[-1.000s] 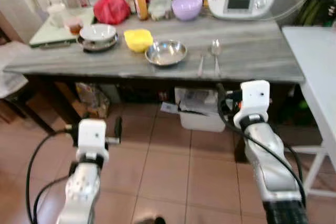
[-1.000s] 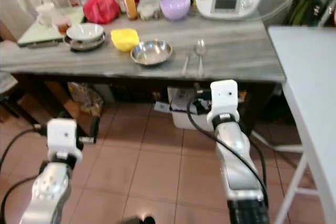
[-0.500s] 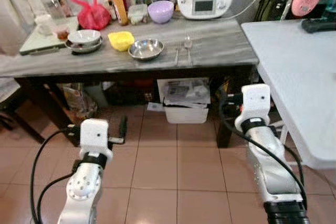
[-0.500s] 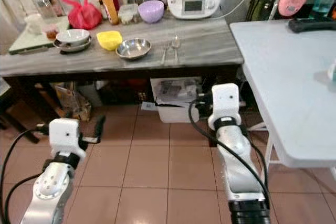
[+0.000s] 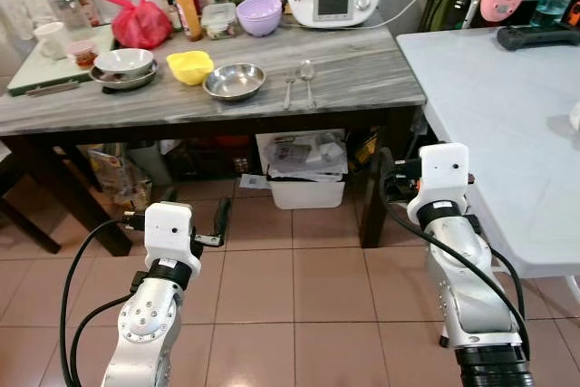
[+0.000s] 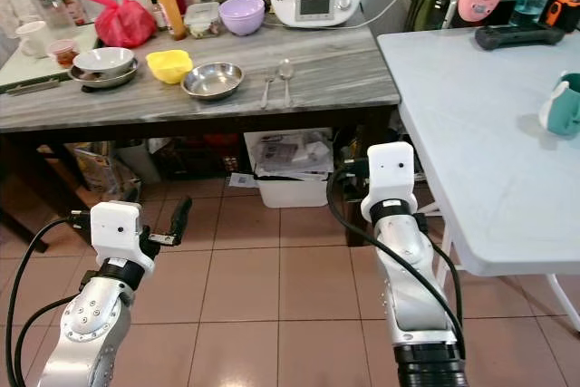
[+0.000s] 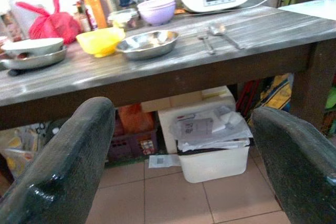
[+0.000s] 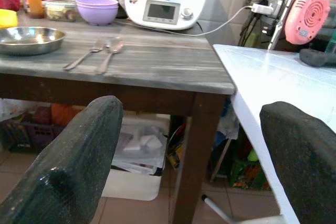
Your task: Setting the table
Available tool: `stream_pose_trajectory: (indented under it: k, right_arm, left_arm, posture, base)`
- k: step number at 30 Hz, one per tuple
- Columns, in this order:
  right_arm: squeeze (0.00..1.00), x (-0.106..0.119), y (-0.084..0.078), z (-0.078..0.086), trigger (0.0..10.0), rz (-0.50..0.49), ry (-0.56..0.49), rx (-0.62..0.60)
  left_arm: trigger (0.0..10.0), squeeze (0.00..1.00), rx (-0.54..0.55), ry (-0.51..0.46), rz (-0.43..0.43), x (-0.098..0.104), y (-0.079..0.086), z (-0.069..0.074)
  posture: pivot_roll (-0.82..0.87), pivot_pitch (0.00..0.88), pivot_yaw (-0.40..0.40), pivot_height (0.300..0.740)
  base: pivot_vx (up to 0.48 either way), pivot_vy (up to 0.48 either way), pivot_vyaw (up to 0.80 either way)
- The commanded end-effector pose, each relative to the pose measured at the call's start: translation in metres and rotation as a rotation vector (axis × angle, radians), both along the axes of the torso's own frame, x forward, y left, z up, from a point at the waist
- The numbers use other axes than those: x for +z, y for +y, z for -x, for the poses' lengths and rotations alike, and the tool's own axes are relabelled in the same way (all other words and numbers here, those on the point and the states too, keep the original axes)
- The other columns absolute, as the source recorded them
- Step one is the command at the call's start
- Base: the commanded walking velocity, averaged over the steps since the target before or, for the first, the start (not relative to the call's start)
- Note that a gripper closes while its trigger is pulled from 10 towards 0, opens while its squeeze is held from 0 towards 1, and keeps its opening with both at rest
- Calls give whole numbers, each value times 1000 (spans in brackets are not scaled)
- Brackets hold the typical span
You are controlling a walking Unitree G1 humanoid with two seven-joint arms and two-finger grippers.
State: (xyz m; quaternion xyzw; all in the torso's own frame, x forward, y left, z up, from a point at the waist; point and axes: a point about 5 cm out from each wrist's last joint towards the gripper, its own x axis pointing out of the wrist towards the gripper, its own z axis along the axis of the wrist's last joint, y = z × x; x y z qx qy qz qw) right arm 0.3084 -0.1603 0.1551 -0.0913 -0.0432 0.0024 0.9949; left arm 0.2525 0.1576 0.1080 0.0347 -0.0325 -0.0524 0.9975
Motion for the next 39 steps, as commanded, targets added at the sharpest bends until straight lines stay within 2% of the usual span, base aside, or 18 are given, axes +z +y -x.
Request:
stream_pose_trajectory:
  k: [1,5,34,39]
  right_arm:
    - [0,2,-1,-1,10000,-5,-8,-11]
    - [0,2,0,-1,10000,-10,-9,-10]
    - [0,2,1,-2,10000,-12,-18,-20]
    - [0,1,2,-2,10000,-13,-14,-18]
  left_arm:
    - [10000,0,-14,0,8,1,0,0]
    - [10000,0,-19,1,9,1,0,0]
    - [10000,0,-41,8,5,0,0,0]
    - [10000,0,-53,5,27,0,-2,1]
  posture:
    - [-111,51,96,740]
    - [-111,53,99,740]
    - [-112,53,107,740]
    - [-113,55,106,740]
  base:
    - [0,-356,-419]
    - [0,-354,-419]
    - [0,-354,0]
    - [0,-196,0]
